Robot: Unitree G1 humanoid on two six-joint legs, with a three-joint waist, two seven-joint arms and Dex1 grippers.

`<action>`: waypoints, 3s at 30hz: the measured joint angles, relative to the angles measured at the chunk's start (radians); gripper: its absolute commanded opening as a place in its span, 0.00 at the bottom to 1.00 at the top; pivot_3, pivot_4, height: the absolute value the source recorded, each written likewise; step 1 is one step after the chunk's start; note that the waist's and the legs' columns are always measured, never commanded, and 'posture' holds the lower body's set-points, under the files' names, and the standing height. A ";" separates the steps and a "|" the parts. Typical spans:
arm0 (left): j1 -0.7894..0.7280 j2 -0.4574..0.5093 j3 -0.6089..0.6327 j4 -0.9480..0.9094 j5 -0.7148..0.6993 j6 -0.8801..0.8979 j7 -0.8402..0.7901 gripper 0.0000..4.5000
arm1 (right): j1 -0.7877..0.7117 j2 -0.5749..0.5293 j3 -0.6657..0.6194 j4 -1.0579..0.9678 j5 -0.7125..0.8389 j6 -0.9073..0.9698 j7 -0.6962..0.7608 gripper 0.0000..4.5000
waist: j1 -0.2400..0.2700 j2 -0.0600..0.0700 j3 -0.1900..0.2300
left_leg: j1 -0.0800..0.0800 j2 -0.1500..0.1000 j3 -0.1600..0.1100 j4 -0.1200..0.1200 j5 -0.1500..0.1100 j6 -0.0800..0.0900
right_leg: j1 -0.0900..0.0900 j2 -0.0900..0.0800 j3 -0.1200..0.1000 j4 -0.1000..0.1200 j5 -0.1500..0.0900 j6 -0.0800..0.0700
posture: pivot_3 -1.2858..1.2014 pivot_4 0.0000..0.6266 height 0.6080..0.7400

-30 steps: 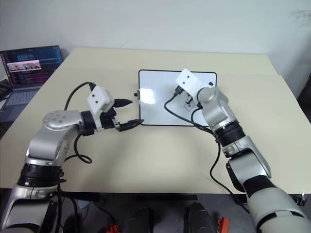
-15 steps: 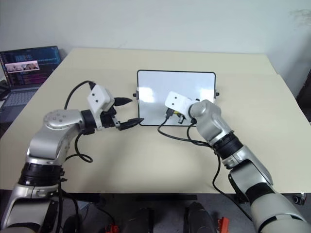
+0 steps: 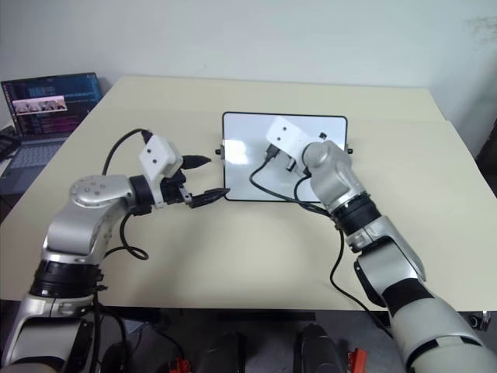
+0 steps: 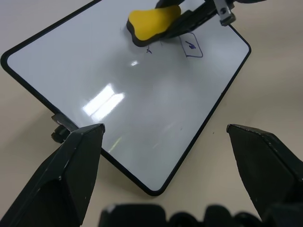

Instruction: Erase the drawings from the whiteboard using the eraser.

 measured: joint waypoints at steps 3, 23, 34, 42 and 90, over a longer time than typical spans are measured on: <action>0.000 0.000 0.000 0.000 0.000 0.000 0.000 1.00 | 0.039 -0.025 0.039 -0.064 -0.008 0.014 0.072 0.25 | -0.001 0.000 0.000 | 0.000 0.000 0.000 0.000 0.000 0.000 | 0.000 0.000 0.000 0.000 0.000 0.000 | 0.52 0.24 1.00; -0.005 -0.004 -0.001 0.017 0.000 -0.010 0.000 1.00 | 0.005 -0.067 0.011 -0.010 -0.026 0.009 0.051 0.25 | 0.000 0.000 0.000 | 0.000 0.000 0.000 0.002 0.001 0.000 | 0.000 0.000 0.000 0.000 0.001 0.001 | 0.52 0.24 1.00; -0.006 -0.007 0.000 0.017 -0.001 -0.013 0.002 1.00 | -0.013 0.023 0.066 -0.007 -0.033 0.002 0.102 0.25 | -0.007 0.000 0.000 | -0.001 0.000 0.000 -0.001 0.001 0.000 | -0.001 0.001 0.000 0.000 0.001 0.001 | 0.52 0.24 1.00; -0.005 -0.006 0.001 0.017 -0.001 -0.013 0.002 1.00 | 0.015 -0.026 0.083 -0.047 -0.037 -0.015 0.160 0.25 | -0.003 0.000 0.000 | -0.001 0.000 -0.001 -0.001 0.001 0.000 | -0.001 0.001 0.000 -0.001 0.001 0.000 | 0.52 0.24 1.00; -0.026 0.049 0.017 0.036 -0.002 -0.018 -0.044 1.00 | 0.216 -0.423 -0.236 -0.423 0.174 -0.035 0.282 0.25 | 0.001 0.001 0.002 | -0.002 0.000 0.001 -0.002 0.001 0.000 | -0.002 -0.001 0.000 -0.002 -0.001 -0.001 | 0.52 0.24 1.00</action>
